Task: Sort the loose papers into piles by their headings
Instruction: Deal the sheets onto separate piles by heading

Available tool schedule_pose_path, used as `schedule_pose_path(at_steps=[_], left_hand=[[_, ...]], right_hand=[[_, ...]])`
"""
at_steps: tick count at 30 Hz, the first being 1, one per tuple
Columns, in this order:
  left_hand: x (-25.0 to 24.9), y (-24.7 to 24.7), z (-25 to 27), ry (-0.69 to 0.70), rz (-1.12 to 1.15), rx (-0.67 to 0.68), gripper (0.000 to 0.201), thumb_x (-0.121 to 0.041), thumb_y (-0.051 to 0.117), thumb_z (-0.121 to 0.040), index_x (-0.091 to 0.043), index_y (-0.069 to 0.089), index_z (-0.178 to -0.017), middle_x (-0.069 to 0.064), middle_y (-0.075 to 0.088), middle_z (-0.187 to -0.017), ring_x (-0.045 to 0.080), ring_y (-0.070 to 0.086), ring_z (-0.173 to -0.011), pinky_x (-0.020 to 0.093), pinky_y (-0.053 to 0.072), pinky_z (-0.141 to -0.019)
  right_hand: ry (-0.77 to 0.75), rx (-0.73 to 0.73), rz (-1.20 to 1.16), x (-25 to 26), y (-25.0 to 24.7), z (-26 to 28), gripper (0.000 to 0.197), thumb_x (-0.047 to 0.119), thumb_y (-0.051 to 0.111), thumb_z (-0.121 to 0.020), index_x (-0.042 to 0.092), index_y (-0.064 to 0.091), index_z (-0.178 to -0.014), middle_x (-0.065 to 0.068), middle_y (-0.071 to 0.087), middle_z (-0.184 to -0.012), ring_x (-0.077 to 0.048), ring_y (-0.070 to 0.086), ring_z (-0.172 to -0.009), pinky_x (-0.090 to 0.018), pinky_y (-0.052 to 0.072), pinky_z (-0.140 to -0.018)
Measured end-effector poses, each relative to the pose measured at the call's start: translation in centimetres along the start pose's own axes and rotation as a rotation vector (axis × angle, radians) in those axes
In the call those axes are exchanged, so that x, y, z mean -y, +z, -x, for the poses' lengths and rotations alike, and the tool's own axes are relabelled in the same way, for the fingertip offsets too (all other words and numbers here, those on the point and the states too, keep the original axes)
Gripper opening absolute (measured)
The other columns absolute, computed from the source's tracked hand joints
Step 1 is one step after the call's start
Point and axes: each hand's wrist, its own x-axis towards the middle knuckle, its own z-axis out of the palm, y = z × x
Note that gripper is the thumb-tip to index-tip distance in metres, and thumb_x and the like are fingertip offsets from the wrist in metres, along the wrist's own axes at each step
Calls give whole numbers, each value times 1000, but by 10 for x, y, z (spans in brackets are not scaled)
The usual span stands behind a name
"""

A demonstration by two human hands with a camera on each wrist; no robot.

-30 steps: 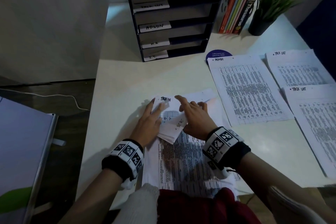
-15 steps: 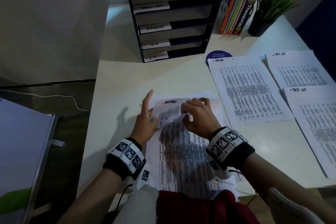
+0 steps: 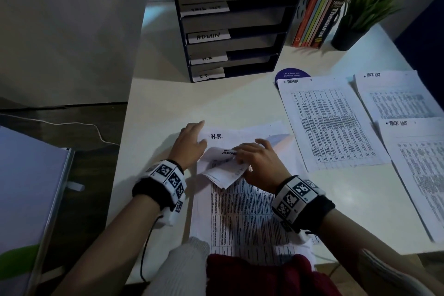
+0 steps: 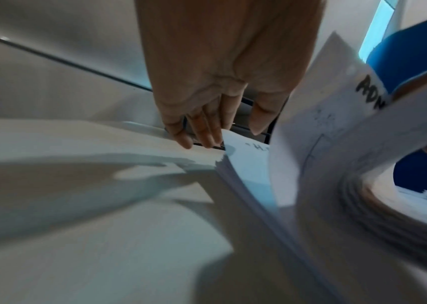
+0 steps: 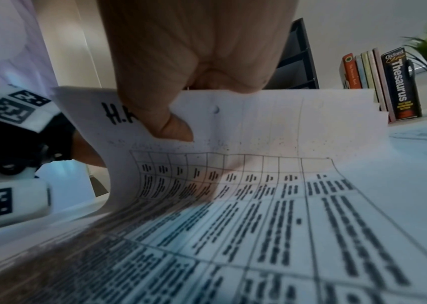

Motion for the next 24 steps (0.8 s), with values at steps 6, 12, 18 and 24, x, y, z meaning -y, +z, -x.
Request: schedule_pose_path(at_steps=[6, 12, 18, 24], left_hand=[[-1, 3, 7, 66, -223, -65, 53, -13, 44, -94, -11, 27, -144, 9, 40, -141, 27, 46, -121, 34, 38, -98], [0, 7, 21, 178, -248, -256, 31, -7, 52, -90, -5, 59, -121, 14, 62, -115, 32, 61, -98, 37, 48, -82], [-9, 2, 39, 260, 140, -163, 7, 1, 65, -79, 0, 72, -82, 15, 69, -76, 22, 63, -69, 23, 47, -67], [-9, -8, 31, 79, 428, 29, 35, -31, 56, -84, 3, 66, -86, 21, 66, -94, 22, 60, -83, 28, 48, -81]], right_hand=[[32, -10, -14, 1, 4, 4, 35, -1, 79, -46, 8, 67, -78, -8, 72, -93, -26, 69, -85, -54, 43, -85], [25, -33, 11, 1, 6, 3, 36, -2, 78, -48, 9, 70, -81, -9, 70, -104, -25, 69, -90, -53, 45, -85], [14, 6, -8, 5, 1, 0, 36, 0, 79, -44, 9, 68, -77, -16, 55, -131, -29, 67, -92, -45, 49, -76], [-16, 10, -28, 4, 2, -1, 32, -3, 73, -53, 2, 70, -84, -16, 69, -106, -31, 69, -83, -47, 47, -80]])
